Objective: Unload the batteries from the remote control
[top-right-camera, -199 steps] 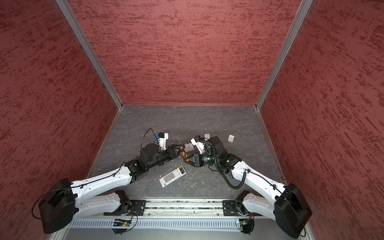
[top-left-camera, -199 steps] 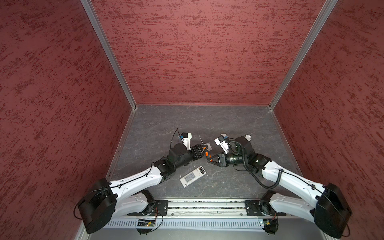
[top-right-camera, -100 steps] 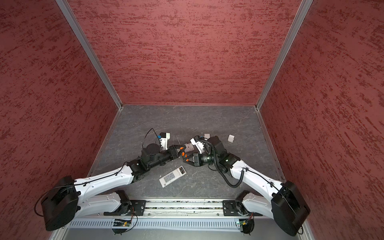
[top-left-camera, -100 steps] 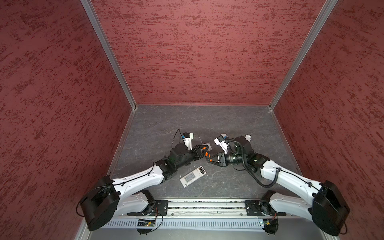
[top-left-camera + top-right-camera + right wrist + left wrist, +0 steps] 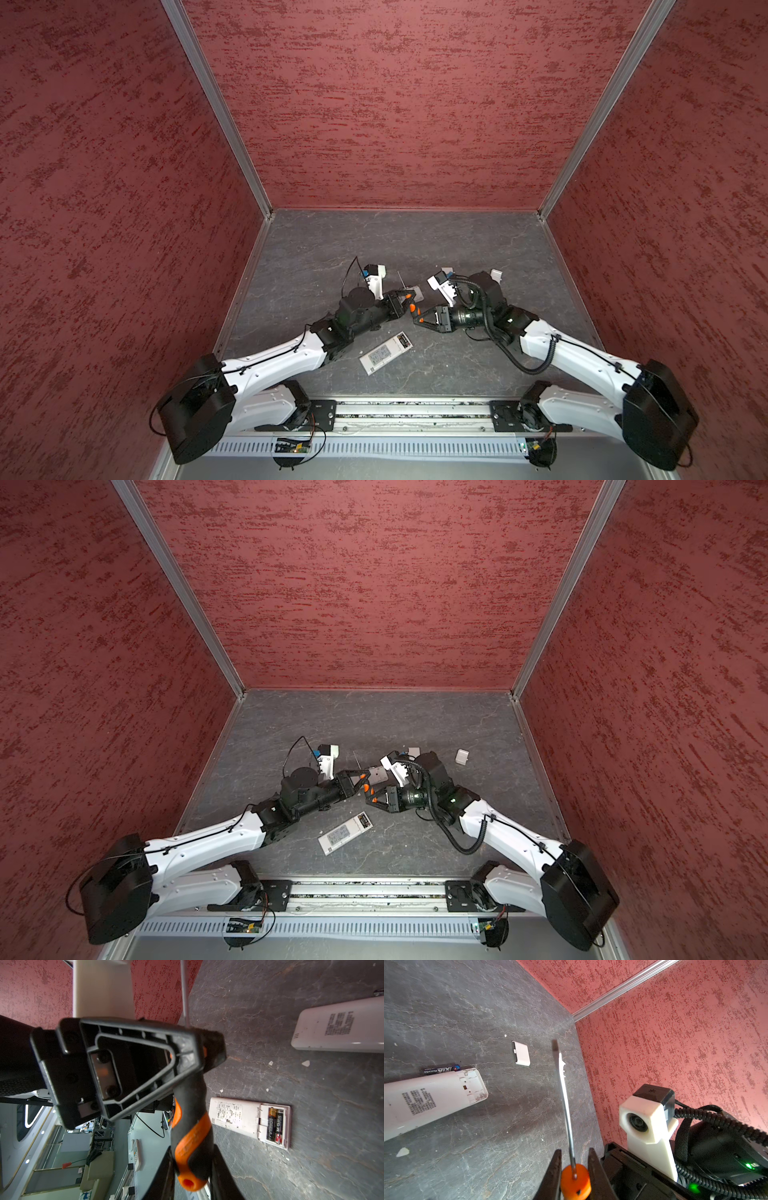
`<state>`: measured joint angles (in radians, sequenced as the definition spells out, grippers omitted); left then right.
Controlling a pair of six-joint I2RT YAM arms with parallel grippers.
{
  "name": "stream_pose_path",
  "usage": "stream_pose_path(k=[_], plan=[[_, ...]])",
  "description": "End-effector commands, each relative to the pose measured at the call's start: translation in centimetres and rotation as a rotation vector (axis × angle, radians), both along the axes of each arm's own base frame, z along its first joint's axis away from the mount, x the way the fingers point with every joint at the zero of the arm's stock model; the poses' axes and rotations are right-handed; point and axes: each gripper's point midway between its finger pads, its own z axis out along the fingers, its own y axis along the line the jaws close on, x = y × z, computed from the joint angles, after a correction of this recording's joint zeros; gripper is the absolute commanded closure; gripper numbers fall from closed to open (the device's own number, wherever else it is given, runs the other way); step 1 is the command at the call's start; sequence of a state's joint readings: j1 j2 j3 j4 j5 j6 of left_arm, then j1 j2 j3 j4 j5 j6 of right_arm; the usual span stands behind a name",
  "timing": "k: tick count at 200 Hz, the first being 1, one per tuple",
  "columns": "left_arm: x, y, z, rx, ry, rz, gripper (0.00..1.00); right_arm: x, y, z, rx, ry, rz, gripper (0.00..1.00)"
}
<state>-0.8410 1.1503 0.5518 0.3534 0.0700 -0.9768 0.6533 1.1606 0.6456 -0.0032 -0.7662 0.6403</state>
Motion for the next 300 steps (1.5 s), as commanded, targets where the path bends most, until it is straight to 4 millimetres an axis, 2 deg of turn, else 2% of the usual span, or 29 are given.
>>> stream_pose_path(k=[1,29,57,70,96,109,125,170,209,255,300], plan=[[0.1,0.0,1.4,-0.01,-0.036,0.0,0.88,0.2,0.0,0.4,0.023,-0.018,0.005,1.0],[0.1,-0.1,1.5,-0.013,-0.038,-0.005,1.0,0.3,0.0,0.5,0.022,-0.023,0.001,1.0],[0.2,0.0,1.5,-0.017,-0.033,0.007,1.0,0.5,-0.2,0.9,0.017,-0.043,-0.017,0.99],[0.5,0.2,1.7,-0.031,-0.024,0.024,1.0,0.9,-0.5,0.9,-0.004,-0.066,-0.043,0.88],[1.5,0.9,2.4,-0.045,0.002,0.072,1.0,2.2,-1.8,1.1,-0.061,-0.173,-0.133,0.58],[2.1,1.4,2.7,-0.059,0.028,0.105,1.0,2.8,-2.5,1.2,-0.084,-0.232,-0.181,0.5],[2.9,2.0,2.9,-0.096,0.072,0.14,1.0,3.4,-3.3,1.5,-0.101,-0.293,-0.228,0.45],[4.6,3.1,2.4,-0.105,0.228,0.2,1.0,4.7,-4.5,3.2,-0.09,-0.457,-0.321,0.43],[5.3,2.6,3.7,-0.129,0.278,0.187,1.0,5.9,-4.4,5.9,-0.023,-0.616,-0.376,0.41],[5.7,2.1,4.2,-0.154,0.29,0.182,1.0,6.9,-2.2,8.0,0.141,-0.567,-0.368,0.41],[6.0,1.4,4.1,-0.159,0.301,0.173,1.0,7.9,-1.6,8.8,0.173,-0.558,-0.389,0.44]])
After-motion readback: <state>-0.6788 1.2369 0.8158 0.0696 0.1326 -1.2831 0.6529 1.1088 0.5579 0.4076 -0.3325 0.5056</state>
